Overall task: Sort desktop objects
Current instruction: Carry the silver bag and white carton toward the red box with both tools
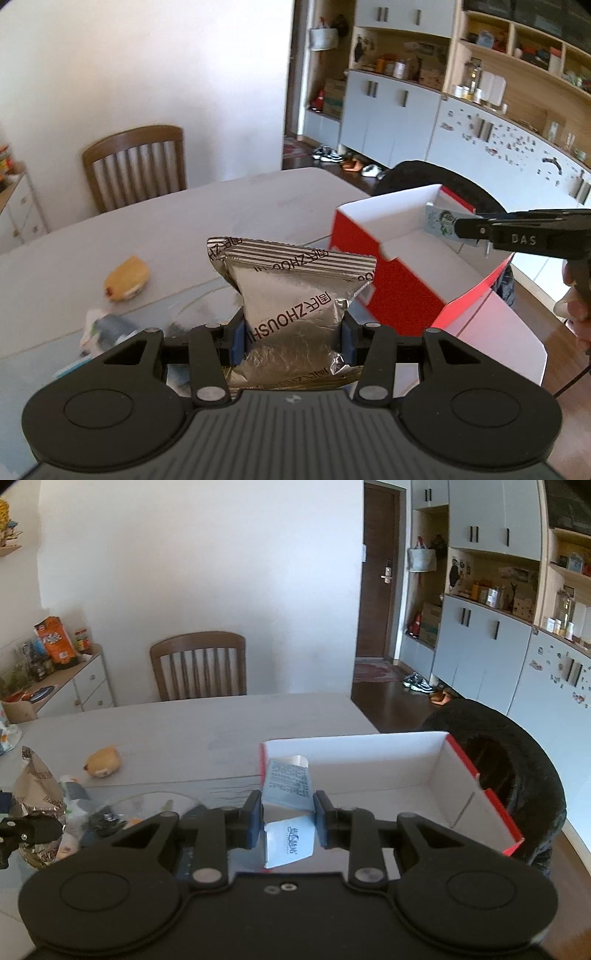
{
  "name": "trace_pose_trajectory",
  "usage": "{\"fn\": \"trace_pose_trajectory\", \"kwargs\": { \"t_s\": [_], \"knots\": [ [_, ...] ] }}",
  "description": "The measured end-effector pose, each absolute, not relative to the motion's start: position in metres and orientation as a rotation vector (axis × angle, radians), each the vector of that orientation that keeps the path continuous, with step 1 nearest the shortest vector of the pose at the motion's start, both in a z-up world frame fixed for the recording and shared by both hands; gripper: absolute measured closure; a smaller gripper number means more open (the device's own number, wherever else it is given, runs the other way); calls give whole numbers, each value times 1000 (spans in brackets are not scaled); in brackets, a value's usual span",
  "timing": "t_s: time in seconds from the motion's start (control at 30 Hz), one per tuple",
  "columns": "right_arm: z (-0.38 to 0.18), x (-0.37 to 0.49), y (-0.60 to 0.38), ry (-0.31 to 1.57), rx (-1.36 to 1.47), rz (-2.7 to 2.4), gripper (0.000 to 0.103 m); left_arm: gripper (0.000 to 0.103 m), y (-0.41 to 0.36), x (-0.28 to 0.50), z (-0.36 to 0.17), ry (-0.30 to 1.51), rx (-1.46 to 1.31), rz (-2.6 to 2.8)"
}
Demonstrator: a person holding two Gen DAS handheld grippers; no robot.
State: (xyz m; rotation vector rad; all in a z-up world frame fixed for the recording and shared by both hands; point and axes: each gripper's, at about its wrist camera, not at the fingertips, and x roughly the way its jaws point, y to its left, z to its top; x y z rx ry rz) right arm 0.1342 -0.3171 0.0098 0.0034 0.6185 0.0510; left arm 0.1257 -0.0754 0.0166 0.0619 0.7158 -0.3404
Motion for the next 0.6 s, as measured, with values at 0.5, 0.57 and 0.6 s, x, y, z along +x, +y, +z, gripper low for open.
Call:
{"fn": "trace_pose_trajectory", "kwargs": {
  "t_s": [0.5, 0.57, 0.6],
  "knots": [
    [-14, 156, -389, 659, 13, 6, 76, 57, -180, 179, 12, 721, 147, -438],
    [-18, 158, -398, 667, 15, 0, 76, 57, -190, 186, 11, 730, 161, -448],
    [-19, 160, -401, 671, 13, -3, 76, 57, -197, 190, 10, 731, 166, -459]
  ]
}}
